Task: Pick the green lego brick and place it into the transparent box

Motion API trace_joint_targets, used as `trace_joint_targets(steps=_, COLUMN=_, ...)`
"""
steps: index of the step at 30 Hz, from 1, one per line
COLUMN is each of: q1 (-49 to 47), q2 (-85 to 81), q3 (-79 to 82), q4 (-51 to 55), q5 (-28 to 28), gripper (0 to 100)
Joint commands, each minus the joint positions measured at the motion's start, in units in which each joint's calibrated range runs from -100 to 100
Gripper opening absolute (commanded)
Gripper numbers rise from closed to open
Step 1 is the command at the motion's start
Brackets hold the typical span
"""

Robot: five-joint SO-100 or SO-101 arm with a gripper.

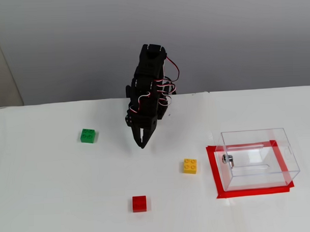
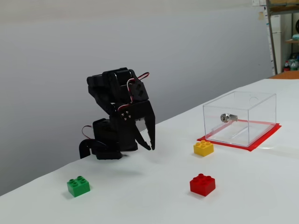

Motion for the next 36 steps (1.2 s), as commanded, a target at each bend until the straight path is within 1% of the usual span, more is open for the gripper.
trace_joint_targets(steps=1, q1=4.1, q2=2.4, q3=-6.1, q4=0.0, q5=-0.4, gripper=1)
trace_joint_targets(steps=6, q1=12.3, q2=3.9, q3=-11.5, q4=-0.6, q5=-0.5, gripper=1)
trace_joint_targets(steps=14, q1=28.7, q2=7.5, q3=-18.5, q4=0.1, q5=-0.1, gripper=1)
trace_joint_targets(steps=20, q1=36.5, q2=13.0, q3=-19.4, q4=0.1, q5=-0.2, gripper=1)
trace_joint_targets(steps=26, q1=46.9, q2=21.1, q3=-20.7, q4=-0.6, q5=-0.1, gripper=1)
trace_joint_targets(steps=31, q1=52.5, q2=28.4, q3=-26.0, q4=-0.8, q5=-0.1, gripper=1)
trace_joint_targets(steps=36, q1=55.3, q2=36.0, q3=-30.7, q4=-0.8, q5=-0.1, gripper=1)
